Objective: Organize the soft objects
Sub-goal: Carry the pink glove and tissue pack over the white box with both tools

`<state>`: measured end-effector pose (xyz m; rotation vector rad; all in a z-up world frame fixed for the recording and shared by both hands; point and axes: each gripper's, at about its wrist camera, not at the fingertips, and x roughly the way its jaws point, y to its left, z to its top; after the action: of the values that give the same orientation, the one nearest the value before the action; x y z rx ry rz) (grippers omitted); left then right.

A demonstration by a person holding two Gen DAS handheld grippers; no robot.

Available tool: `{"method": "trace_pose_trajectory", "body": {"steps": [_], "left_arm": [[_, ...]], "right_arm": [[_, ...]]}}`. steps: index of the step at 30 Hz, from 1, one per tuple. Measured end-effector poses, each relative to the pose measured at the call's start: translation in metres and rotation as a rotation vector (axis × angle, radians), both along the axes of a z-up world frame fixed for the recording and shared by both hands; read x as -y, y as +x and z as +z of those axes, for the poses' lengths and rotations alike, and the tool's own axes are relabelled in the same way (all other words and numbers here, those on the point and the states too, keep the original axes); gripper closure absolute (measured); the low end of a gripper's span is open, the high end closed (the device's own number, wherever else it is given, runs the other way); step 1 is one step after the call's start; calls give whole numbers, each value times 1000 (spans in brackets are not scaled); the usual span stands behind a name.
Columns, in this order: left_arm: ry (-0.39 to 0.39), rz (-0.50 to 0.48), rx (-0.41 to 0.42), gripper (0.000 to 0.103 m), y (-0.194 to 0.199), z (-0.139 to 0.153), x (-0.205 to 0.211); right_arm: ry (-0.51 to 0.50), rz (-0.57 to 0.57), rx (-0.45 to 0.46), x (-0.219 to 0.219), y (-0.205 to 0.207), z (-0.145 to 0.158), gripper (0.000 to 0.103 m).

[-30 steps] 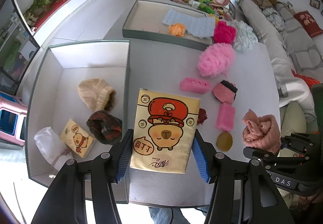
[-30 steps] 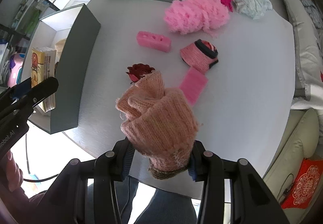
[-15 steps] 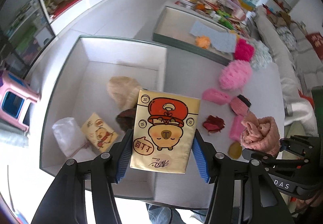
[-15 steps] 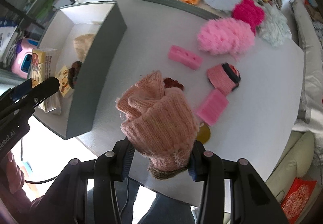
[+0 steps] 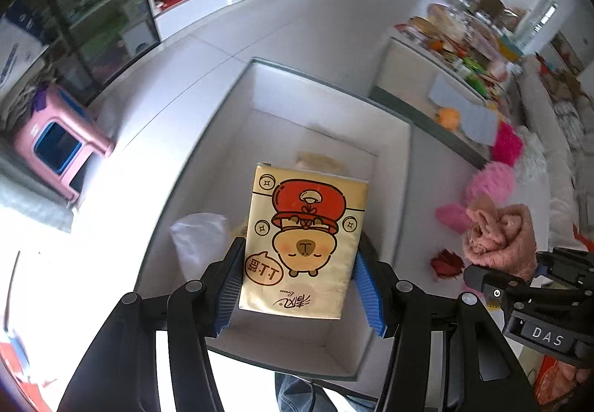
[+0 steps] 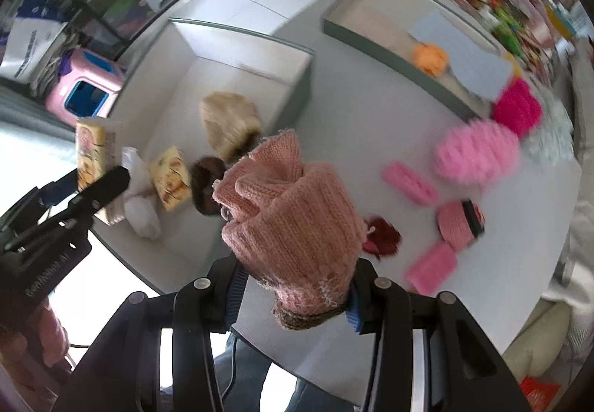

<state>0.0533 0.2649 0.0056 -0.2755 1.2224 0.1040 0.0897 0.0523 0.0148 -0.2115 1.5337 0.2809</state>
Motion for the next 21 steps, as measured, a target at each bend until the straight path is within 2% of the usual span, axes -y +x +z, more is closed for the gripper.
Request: {"method": "trace_pose_trajectory", "body": {"steps": [6,10,21], "left_arm": [[46,57,-17,46,7,-8,-16],[34,97,-27,46,16,-15,-27],[43,118,-71,46,34,-41,-32]], "right_arm": [[4,56,11,-35,22,-5,55],[3,79,16,-50,34,-11,56],[-17,85,-1,-65,65,-45,55]]}}
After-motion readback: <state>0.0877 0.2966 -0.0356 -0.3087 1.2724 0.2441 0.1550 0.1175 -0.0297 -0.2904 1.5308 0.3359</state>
